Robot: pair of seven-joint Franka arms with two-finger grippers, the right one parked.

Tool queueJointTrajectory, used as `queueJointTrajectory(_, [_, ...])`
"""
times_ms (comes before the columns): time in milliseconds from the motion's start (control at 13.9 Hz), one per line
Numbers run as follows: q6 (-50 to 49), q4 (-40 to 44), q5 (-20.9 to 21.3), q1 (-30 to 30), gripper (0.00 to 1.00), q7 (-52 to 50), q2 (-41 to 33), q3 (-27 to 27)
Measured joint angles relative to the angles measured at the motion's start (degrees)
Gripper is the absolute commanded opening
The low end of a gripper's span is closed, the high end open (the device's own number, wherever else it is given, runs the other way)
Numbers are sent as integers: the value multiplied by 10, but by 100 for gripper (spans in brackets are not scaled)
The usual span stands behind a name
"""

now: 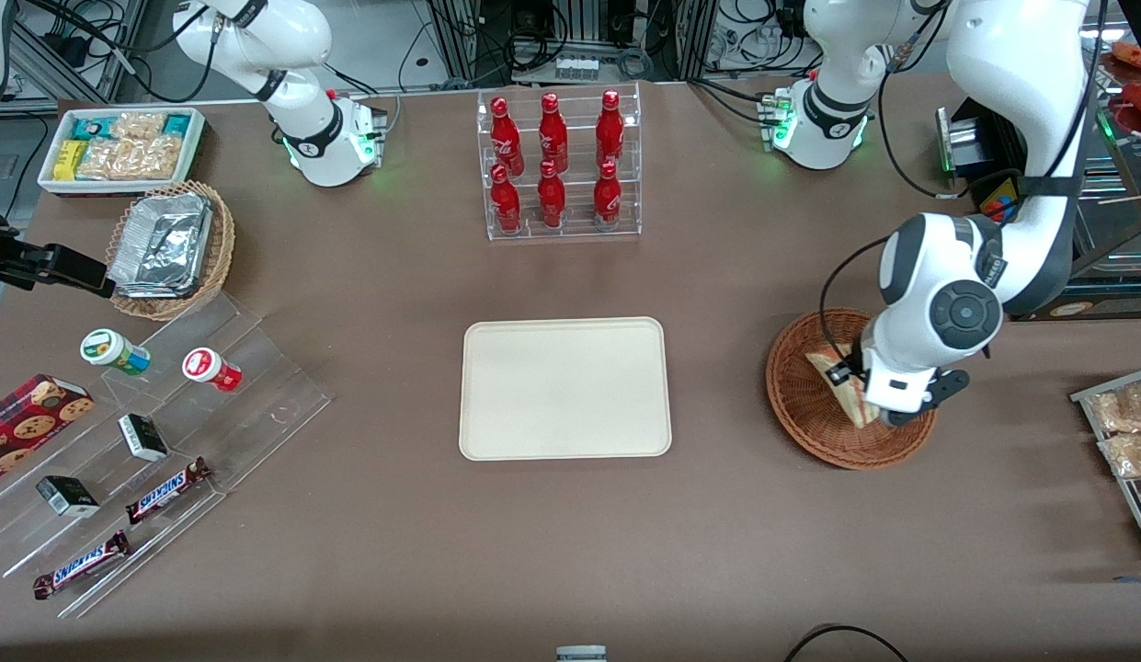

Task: Place sandwich from basket to tray
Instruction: 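Lift the sandwich and carry it over the cream tray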

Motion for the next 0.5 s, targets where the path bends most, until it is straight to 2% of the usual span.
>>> queueJointTrajectory(288, [-32, 31, -2, -86, 0, 117, 0, -7])
queueJointTrajectory(505, [-93, 70, -52, -107, 0, 201, 11, -30])
